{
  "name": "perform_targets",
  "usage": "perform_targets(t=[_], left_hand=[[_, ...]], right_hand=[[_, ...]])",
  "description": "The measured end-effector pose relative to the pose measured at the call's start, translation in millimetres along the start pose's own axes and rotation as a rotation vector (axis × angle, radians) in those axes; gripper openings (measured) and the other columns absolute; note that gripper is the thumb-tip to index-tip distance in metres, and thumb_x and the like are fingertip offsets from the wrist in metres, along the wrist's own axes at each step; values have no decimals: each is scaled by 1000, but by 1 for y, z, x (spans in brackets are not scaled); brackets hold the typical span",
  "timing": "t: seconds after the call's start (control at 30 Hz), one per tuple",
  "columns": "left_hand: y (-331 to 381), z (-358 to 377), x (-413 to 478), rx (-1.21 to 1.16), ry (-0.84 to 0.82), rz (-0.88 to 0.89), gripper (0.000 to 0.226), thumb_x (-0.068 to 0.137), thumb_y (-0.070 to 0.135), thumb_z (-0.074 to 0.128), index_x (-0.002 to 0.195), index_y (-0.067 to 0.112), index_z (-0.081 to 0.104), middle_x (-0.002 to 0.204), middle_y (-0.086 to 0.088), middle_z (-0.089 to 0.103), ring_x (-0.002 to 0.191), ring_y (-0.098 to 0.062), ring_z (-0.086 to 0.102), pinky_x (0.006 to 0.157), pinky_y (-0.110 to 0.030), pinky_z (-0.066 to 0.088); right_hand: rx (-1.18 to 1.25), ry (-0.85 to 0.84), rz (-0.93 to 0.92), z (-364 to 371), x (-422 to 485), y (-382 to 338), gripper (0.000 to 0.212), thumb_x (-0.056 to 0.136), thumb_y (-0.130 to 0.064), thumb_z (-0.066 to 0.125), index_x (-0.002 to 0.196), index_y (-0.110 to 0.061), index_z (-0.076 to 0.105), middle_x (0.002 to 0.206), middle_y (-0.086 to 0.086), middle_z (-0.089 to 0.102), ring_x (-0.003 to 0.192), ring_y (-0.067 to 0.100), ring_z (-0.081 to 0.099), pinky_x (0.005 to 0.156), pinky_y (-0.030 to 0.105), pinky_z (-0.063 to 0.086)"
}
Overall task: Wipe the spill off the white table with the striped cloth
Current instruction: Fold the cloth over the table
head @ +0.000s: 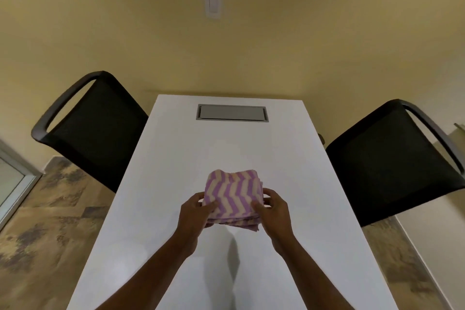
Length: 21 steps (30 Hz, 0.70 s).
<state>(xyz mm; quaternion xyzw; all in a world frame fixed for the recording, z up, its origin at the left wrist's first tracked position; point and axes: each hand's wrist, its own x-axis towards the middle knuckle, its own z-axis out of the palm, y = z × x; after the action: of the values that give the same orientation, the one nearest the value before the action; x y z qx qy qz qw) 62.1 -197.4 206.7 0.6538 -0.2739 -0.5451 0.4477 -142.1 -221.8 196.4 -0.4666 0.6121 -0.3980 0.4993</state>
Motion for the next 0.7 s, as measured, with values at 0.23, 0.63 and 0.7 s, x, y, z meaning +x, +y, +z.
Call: perform_targets(t=[0.23, 0.63, 0.7], left_hand=[[-9, 31, 80, -16, 39, 27, 31, 92, 5, 71, 120, 16, 64, 109, -12, 75, 95, -25, 74, 70, -27, 59], [-35, 70, 182, 131, 160, 194, 49, 92, 7, 74, 137, 15, 56, 125, -10, 67, 115, -28, 67, 87, -36, 62], [-42, 74, 193, 160, 169, 218, 63, 92, 10, 76, 148, 19, 49, 129, -5, 62, 116, -24, 64, 90, -38, 61]], right_hand=[[-66, 43, -24, 9, 85, 24, 26, 95, -15, 67, 120, -20, 66, 103, 1, 75, 84, 11, 74, 63, 20, 57], [-239, 157, -84, 31, 188, 56, 41, 99, -23, 65, 138, -12, 57, 127, 6, 70, 109, 23, 69, 91, 38, 58], [-263, 164, -106, 36, 196, 62, 41, 100, -23, 63, 139, -13, 56, 127, 5, 70, 109, 23, 69, 90, 36, 58]])
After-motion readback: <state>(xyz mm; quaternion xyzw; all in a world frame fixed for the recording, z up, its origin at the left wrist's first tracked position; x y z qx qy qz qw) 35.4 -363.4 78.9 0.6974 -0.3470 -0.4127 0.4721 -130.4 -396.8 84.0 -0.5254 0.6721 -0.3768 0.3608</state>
